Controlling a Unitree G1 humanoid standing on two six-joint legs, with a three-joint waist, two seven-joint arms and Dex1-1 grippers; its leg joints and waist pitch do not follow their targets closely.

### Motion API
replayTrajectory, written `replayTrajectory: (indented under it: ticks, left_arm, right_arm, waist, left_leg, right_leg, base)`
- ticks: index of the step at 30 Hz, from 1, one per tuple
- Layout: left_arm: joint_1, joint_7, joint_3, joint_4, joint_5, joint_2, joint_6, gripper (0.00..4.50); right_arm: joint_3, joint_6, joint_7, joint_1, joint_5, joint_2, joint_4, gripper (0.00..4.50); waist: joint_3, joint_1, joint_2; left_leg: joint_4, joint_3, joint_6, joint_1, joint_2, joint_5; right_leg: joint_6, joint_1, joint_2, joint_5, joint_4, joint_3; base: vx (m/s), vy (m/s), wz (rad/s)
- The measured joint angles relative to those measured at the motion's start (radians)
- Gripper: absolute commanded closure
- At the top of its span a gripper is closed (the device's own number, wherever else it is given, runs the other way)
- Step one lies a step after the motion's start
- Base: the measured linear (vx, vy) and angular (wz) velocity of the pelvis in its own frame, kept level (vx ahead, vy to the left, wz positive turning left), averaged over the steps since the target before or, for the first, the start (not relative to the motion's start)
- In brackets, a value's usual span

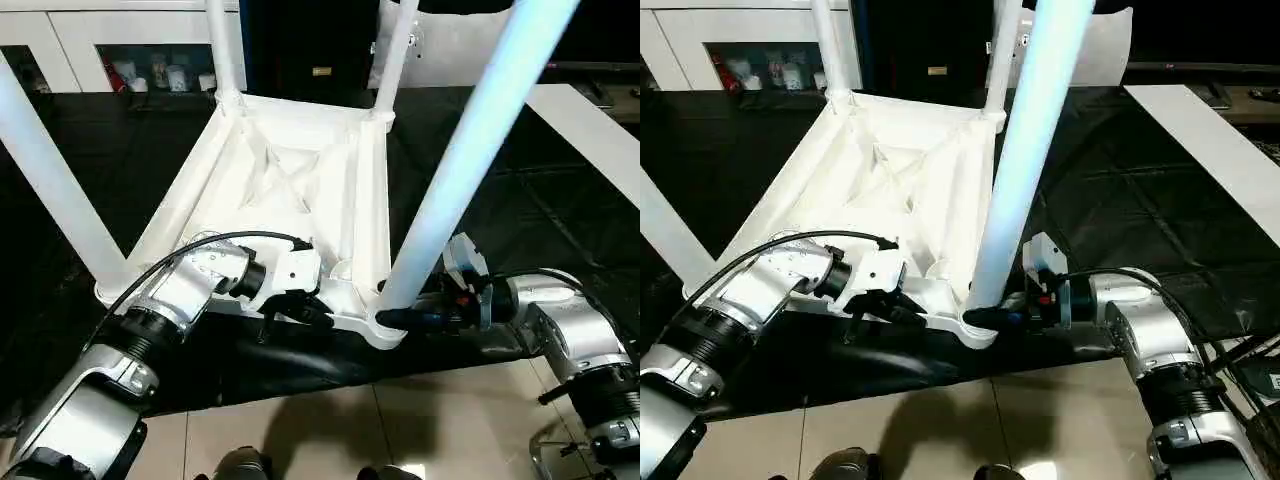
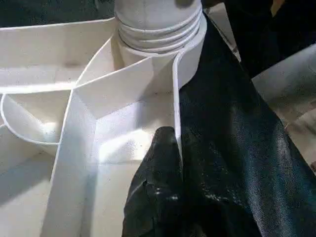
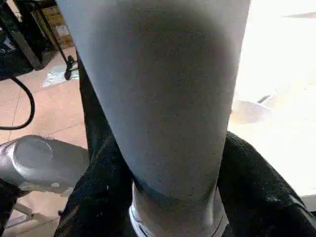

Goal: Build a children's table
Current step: Rotate leg to tighten

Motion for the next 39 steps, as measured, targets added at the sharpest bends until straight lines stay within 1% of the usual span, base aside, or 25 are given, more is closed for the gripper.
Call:
replayTrajectory:
  ticks: [4,6,7,8,10,11,12,14,17,21,22,23,24,26,28,30,32,34,35,38,39]
  left_arm:
    - [0.008,0.023,0.013,-0.013,-0.001,-0.016,0.054,4.5]
    - [0.011,0.08,0.034,-0.013,0.003,-0.028,0.115,4.5]
    - [0.01,0.11,0.044,-0.01,0.005,-0.034,0.138,4.5]
    - [0.008,0.156,0.06,-0.005,0.013,-0.052,0.172,4.5]
    - [0.002,0.239,0.082,0.01,0.024,-0.092,0.219,4.5]
    - [-0.011,0.296,0.09,0.024,0.03,-0.119,0.256,4.5]
    - [-0.025,0.346,0.098,0.039,0.036,-0.145,0.286,4.5]
    - [-0.037,0.432,0.117,0.051,0.047,-0.189,0.338,4.5]
    - [-0.053,0.539,0.137,0.062,0.057,-0.243,0.396,4.5]
    - [-0.071,0.66,0.155,0.064,0.075,-0.312,0.451,4.5]
    - [-0.071,0.671,0.155,0.064,0.079,-0.318,0.452,4.5]
    - [-0.071,0.676,0.154,0.061,0.081,-0.318,0.451,4.5]
    - [-0.071,0.677,0.154,0.06,0.083,-0.318,0.451,4.5]
    - [-0.071,0.676,0.152,0.057,0.086,-0.315,0.45,4.5]
    - [-0.07,0.668,0.148,0.054,0.089,-0.302,0.445,4.5]
    - [-0.066,0.649,0.141,0.049,0.089,-0.287,0.434,4.5]
    - [-0.064,0.631,0.135,0.047,0.089,-0.273,0.421,4.5]
    - [-0.062,0.618,0.133,0.047,0.089,-0.265,0.411,4.5]
    - [-0.062,0.613,0.132,0.047,0.089,-0.259,0.405,4.5]
    - [-0.063,0.595,0.125,0.057,0.091,-0.242,0.372,4.5]
    - [-0.063,0.59,0.125,0.061,0.092,-0.235,0.361,4.5]
  right_arm:
    - [-0.005,0.022,-0.028,0.0,-0.004,0.006,-0.004,2.49]
    - [-0.02,0.057,-0.121,-0.01,-0.028,0.038,-0.008,2.49]
    - [-0.027,0.072,-0.171,-0.02,-0.041,0.058,-0.005,2.5]
    - [-0.043,0.093,-0.247,-0.033,-0.053,0.084,0.008,2.51]
    - [-0.066,0.124,-0.37,-0.049,-0.077,0.125,0.025,2.52]
    - [-0.081,0.148,-0.454,-0.07,-0.093,0.152,0.04,2.52]
    - [-0.092,0.166,-0.522,-0.089,-0.108,0.173,0.053,2.52]
    - [-0.106,0.201,-0.639,-0.118,-0.131,0.205,0.068,2.53]
    - [-0.132,0.237,-0.779,-0.155,-0.155,0.254,0.093,2.54]
    - [-0.16,0.231,-0.922,-0.197,-0.187,0.298,0.133,2.54]
    - [-0.164,0.226,-0.936,-0.197,-0.188,0.304,0.136,2.54]
    - [-0.167,0.215,-0.942,-0.197,-0.188,0.308,0.138,2.21]
    - [-0.169,0.212,-0.943,-0.197,-0.188,0.309,0.138,2.21]
    - [-0.169,0.205,-0.937,-0.192,-0.188,0.309,0.137,1.85]
    - [-0.168,0.194,-0.921,-0.18,-0.188,0.305,0.127,1.85]
    - [-0.162,0.185,-0.898,-0.169,-0.188,0.298,0.121,1.54]
    - [-0.161,0.172,-0.874,-0.161,-0.186,0.291,0.119,1.4]
    - [-0.161,0.161,-0.84,-0.153,-0.182,0.276,0.119,1.29]
    - [-0.16,0.16,-0.813,-0.149,-0.173,0.263,0.119,1.06]
    - [-0.159,0.152,-0.73,-0.128,-0.153,0.216,0.119,0.96]
    - [-0.159,0.151,-0.711,-0.119,-0.152,0.2,0.119,0.82]
  waist:
    - [-0.001,-0.001,0.001]
    - [-0.002,-0.008,0.002]
    - [-0.002,-0.016,0.002]
    - [-0.002,-0.029,0.001]
    - [-0.002,-0.044,0.001]
    - [-0.002,-0.052,0.002]
    - [-0.002,-0.055,0.002]
    - [-0.002,-0.056,0.003]
    - [-0.003,-0.055,0.003]
    - [-0.003,-0.054,0.004]
    - [-0.004,-0.053,0.005]
    - [-0.004,-0.051,0.006]
    - [-0.004,-0.048,0.006]
    - [-0.004,-0.043,0.006]
    - [-0.004,-0.041,0.006]
    - [-0.004,-0.041,0.007]
    - [-0.004,-0.04,0.006]
    - [-0.004,-0.038,0.007]
    - [-0.004,-0.037,0.007]
    - [-0.004,-0.037,0.007]
    - [-0.004,-0.037,0.007]
  left_leg:
    - [0.001,0.0,0.0,0.0,0.0,0.0]
    - [0.002,0.0,-0.001,0.003,0.0,0.001]
    - [0.002,0.0,-0.003,0.003,0.001,0.002]
    - [0.002,0.0,-0.004,0.004,0.001,0.003]
    - [0.002,0.0,-0.007,0.006,0.002,0.005]
    - [0.002,0.0,-0.008,0.007,0.004,0.006]
    - [0.002,0.0,-0.009,0.006,0.004,0.006]
    - [0.002,0.0,-0.011,0.006,0.008,0.007]
    - [0.001,-0.001,-0.014,0.005,0.011,0.009]
    - [0.001,-0.001,-0.014,-0.001,0.013,0.009]
    - [-0.001,-0.001,-0.014,-0.001,0.013,0.009]
    - [-0.004,-0.001,-0.014,-0.001,0.013,0.009]
    - [-0.005,-0.001,-0.013,-0.001,0.013,0.01]
    - [-0.006,-0.001,-0.009,-0.001,0.015,0.013]
    - [-0.006,-0.001,-0.01,-0.001,0.015,0.013]
    - [-0.007,-0.001,-0.014,-0.001,0.016,0.012]
    - [-0.007,-0.001,-0.016,-0.001,0.016,0.012]
    - [-0.007,-0.001,-0.016,-0.001,0.016,0.012]
    - [-0.007,-0.001,-0.017,-0.001,0.016,0.013]
    - [-0.007,-0.001,-0.017,-0.001,0.016,0.013]
    - [-0.007,-0.001,-0.017,-0.001,0.016,0.013]
  right_leg:
    - [0.0,0.0,0.0,0.0,0.001,0.0]
    - [-0.002,0.001,0.0,0.001,0.003,0.0]
    - [-0.004,0.001,0.0,0.003,0.002,0.0]
    - [-0.006,0.001,0.0,0.003,0.002,-0.001]
    - [-0.006,0.001,0.0,0.004,0.0,-0.002]
    - [-0.004,0.001,-0.001,0.003,0.0,-0.006]
    - [-0.004,0.001,-0.002,0.003,0.0,-0.009]
    - [-0.004,0.001,-0.002,0.003,-0.001,-0.015]
    - [-0.007,0.001,-0.002,0.006,0.0,-0.019]
    - [-0.01,-0.003,-0.002,0.011,-0.001,-0.022]
    - [-0.009,-0.003,-0.001,0.011,-0.002,-0.023]
    - [-0.009,-0.004,-0.001,0.01,-0.003,-0.024]
    - [-0.009,-0.004,-0.001,0.01,-0.003,-0.024]
    - [-0.009,-0.005,0.0,0.01,-0.003,-0.025]
    - [-0.009,-0.006,0.001,0.01,-0.003,-0.025]
    - [-0.009,-0.006,0.001,0.01,-0.003,-0.025]
    - [-0.009,-0.006,0.001,0.01,-0.002,-0.025]
    - [-0.009,-0.006,0.001,0.01,-0.002,-0.025]
    - [-0.009,-0.006,0.001,0.011,-0.002,-0.025]
    - [-0.009,-0.006,0.001,0.011,-0.002,-0.025]
    - [-0.009,-0.006,0.001,0.011,-0.002,-0.025]
  base:
    - [0.0,0.0,0.0]
    - [0.0,0.0,0.0]
    - [0.0,0.0,0.0]
    - [0.0,0.0,0.0]
    - [0.0,0.0,0.0]
    - [0.0,0.0,0.0]
    - [0.0,0.0,0.0]
    - [0.0,0.0,0.0]
    - [0.0,0.0,0.0]
    - [0.0,0.0,0.0]
    - [0.0,0.0,0.0]
    - [0.0,0.0,0.0]
    - [0.0,0.0,0.0]
    - [0.0,0.0,0.0]
    - [0.0,0.0,0.0]
    - [0.0,0.0,0.0]
    - [0.0,0.0,0.0]
    - [0.0,0.0,0.0]
    - [0.0,0.0,0.0]
    - [0.0,0.0,0.0]
    - [0.0,0.0,0.0]
